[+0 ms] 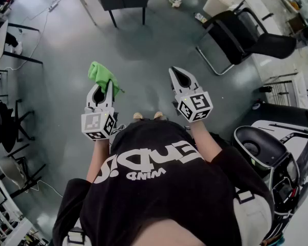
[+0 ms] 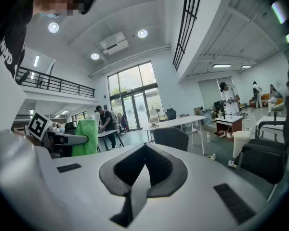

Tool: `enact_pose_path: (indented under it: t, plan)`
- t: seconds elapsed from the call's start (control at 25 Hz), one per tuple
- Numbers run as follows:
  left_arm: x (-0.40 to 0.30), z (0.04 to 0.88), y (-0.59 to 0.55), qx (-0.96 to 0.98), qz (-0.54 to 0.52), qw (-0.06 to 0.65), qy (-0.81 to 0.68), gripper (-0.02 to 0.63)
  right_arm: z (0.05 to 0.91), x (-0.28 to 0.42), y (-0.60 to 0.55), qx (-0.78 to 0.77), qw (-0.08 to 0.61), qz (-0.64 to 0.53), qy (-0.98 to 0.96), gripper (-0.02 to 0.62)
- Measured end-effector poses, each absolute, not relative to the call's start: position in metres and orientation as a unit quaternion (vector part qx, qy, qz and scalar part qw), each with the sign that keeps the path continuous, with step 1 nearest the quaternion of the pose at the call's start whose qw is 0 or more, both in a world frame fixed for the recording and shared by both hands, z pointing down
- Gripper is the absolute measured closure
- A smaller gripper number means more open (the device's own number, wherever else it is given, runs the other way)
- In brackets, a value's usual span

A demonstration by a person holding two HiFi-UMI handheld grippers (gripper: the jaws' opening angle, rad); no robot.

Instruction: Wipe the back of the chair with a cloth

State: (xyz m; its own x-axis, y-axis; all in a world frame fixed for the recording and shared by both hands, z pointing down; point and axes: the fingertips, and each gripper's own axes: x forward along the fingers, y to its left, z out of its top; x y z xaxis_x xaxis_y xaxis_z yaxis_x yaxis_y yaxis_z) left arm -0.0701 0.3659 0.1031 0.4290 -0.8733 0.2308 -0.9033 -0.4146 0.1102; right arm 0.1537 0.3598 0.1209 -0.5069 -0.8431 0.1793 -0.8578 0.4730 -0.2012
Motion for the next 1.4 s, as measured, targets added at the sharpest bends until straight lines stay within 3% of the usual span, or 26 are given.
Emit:
enact_pose_path:
  t: [0.68,1.4]
  plan:
    - [-0.107,0.123,0.318,0.859,0.071,0.134,-0.489,0.541,0.139,0.127,0.325,0.521,0.042,0.144,-0.840,0.598]
    - [-0.101,0.104,0.079,0.845,0.063,0.112,-0.519,0.541,0.123,0.135,0.075,0.499,0.021,0.138,-0.856,0.598]
